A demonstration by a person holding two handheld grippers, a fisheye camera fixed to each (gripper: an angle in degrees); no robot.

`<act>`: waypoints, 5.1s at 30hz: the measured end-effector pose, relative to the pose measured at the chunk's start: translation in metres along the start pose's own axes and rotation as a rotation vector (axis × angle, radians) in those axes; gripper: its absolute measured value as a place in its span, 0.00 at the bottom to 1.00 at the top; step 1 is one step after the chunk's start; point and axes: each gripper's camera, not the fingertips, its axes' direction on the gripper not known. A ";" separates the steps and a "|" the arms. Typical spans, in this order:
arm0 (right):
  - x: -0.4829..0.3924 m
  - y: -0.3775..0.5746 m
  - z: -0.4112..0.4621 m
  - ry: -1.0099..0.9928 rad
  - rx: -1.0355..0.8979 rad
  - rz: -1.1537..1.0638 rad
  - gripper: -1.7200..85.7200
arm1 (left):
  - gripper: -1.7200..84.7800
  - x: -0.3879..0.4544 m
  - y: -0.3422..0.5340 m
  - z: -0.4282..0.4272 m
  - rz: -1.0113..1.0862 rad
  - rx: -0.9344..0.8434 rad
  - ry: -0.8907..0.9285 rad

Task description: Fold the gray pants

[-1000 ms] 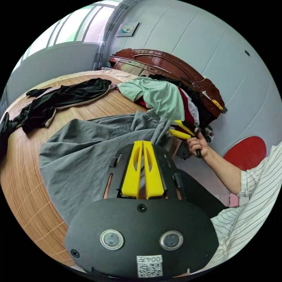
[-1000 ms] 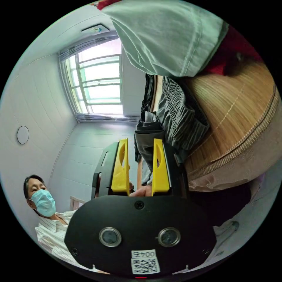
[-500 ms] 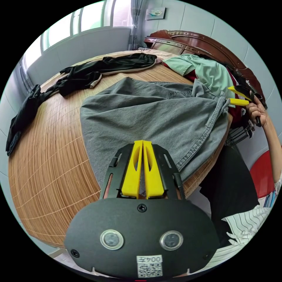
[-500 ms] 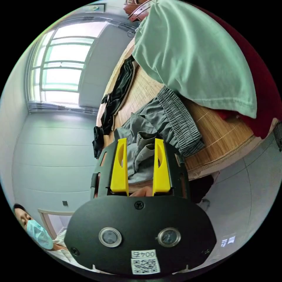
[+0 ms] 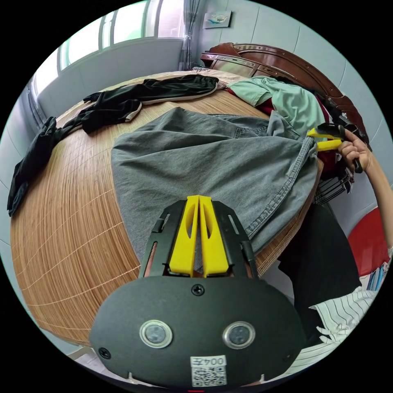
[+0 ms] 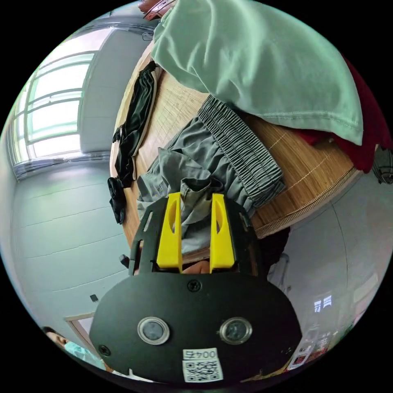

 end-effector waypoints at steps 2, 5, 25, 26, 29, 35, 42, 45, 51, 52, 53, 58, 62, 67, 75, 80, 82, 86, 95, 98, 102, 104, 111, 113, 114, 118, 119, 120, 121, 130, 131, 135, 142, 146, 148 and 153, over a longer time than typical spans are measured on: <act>-0.019 0.012 0.005 0.119 0.030 -0.099 0.09 | 0.02 0.000 -0.002 0.000 -0.004 0.000 0.008; -0.031 0.049 0.019 0.230 0.061 -0.260 0.09 | 0.02 -0.001 -0.005 -0.001 -0.015 -0.001 0.029; -0.201 0.040 0.091 0.279 0.076 -0.725 0.14 | 0.02 0.014 -0.014 0.004 -0.011 -0.002 0.009; -0.206 0.049 0.097 0.342 0.115 -0.727 0.09 | 0.02 0.015 -0.014 0.004 -0.012 -0.002 0.010; -0.222 0.109 0.102 0.403 0.268 -0.901 0.05 | 0.02 0.015 -0.014 0.006 -0.014 -0.001 0.013; -0.224 0.231 0.156 0.714 0.414 -1.218 0.03 | 0.02 0.018 -0.013 0.010 -0.009 0.000 0.004; -0.239 0.225 0.151 0.673 0.447 -1.139 0.05 | 0.02 0.019 -0.011 0.015 -0.010 -0.001 0.003; -0.245 0.185 0.129 0.612 0.427 -1.053 0.08 | 0.02 0.018 -0.009 0.018 -0.012 -0.001 0.006; -0.246 0.109 0.116 0.488 0.196 -1.065 0.14 | 0.02 0.013 -0.006 0.024 -0.022 -0.002 0.026; -0.243 0.095 0.112 0.442 0.157 -1.061 0.15 | 0.02 0.012 -0.005 0.025 -0.024 -0.002 0.029; -0.240 0.084 0.106 0.390 0.129 -1.061 0.16 | 0.02 0.011 -0.004 0.026 -0.027 -0.002 0.033; -0.229 0.046 0.099 0.219 -0.045 -1.085 0.16 | 0.02 0.010 0.000 0.031 -0.023 -0.002 0.026; -0.219 0.029 0.098 0.158 -0.117 -1.082 0.12 | 0.02 0.009 0.003 0.036 -0.020 -0.002 0.019; -0.219 0.050 0.073 0.165 -0.048 -1.187 0.06 | 0.02 0.005 0.009 0.041 -0.020 -0.002 0.018; -0.219 0.104 -0.012 0.214 0.420 -1.276 0.04 | 0.02 -0.004 0.019 0.052 -0.018 0.000 0.017; -0.175 0.038 0.034 0.423 0.351 -0.999 0.06 | 0.02 -0.013 0.026 0.058 -0.020 -0.002 0.021; -0.161 0.019 0.050 0.478 0.332 -0.903 0.07 | 0.02 -0.016 0.029 0.061 -0.021 -0.002 0.022; -0.127 -0.009 0.029 0.423 0.325 -0.686 0.11 | 0.02 -0.026 0.036 0.067 -0.023 -0.002 0.026; -0.018 0.077 -0.044 0.045 0.300 -0.604 0.12 | 0.03 -0.050 0.052 0.077 -0.039 -0.005 0.038; 0.023 0.092 -0.035 -0.063 0.272 -0.476 0.14 | 0.03 -0.067 0.055 0.068 -0.078 0.012 0.066; 0.051 0.115 -0.032 -0.247 0.296 -0.360 0.14 | 0.05 -0.110 0.080 0.022 -0.207 0.108 0.056; 0.050 0.129 -0.030 -0.265 0.306 -0.373 0.14 | 0.06 -0.143 0.098 0.008 -0.302 0.105 0.053; 0.022 0.136 -0.019 -0.192 0.306 -0.454 0.13 | 0.14 -0.230 0.155 0.037 -0.543 -0.037 0.384; 0.012 0.135 -0.013 -0.182 0.303 -0.465 0.13 | 0.15 -0.227 0.158 0.046 -0.518 -0.075 0.322; 0.010 0.134 -0.011 -0.176 0.304 -0.468 0.12 | 0.15 -0.227 0.160 0.047 -0.521 -0.056 0.299; -0.003 0.134 0.003 -0.161 0.298 -0.478 0.12 | 0.16 -0.222 0.160 0.050 -0.483 -0.029 0.278; -0.007 0.135 0.009 -0.156 0.295 -0.479 0.12 | 0.16 -0.218 0.159 0.053 -0.460 -0.033 0.274; -0.008 0.135 0.011 -0.155 0.294 -0.480 0.12 | 0.16 -0.216 0.159 0.054 -0.447 -0.032 0.276; -0.011 0.135 0.017 -0.152 0.292 -0.480 0.12 | 0.16 -0.215 0.159 0.056 -0.443 -0.031 0.279; -0.042 0.137 0.079 -0.026 0.220 -0.468 0.08 | 0.07 -0.213 0.153 0.070 -0.389 -0.025 0.271; -0.048 0.138 0.091 0.022 0.205 -0.466 0.06 | 0.06 -0.213 0.153 0.068 -0.386 -0.011 0.264; -0.070 0.151 0.128 0.155 0.173 -0.488 0.02 | 0.04 -0.211 0.156 0.058 -0.366 0.005 0.198; -0.142 0.184 0.202 0.309 0.073 -0.609 0.01 | 0.03 -0.242 0.192 0.028 -0.451 0.000 0.199; -0.188 0.207 0.249 0.391 -0.012 -0.688 0.01 | 0.04 -0.261 0.228 0.007 -0.506 -0.030 0.245; -0.204 0.218 0.263 0.435 -0.036 -0.733 0.01 | 0.04 -0.264 0.238 -0.002 -0.508 -0.008 0.283; -0.245 0.240 0.230 0.616 0.120 -0.897 0.01 | 0.04 -0.238 0.233 -0.070 -0.417 0.153 0.220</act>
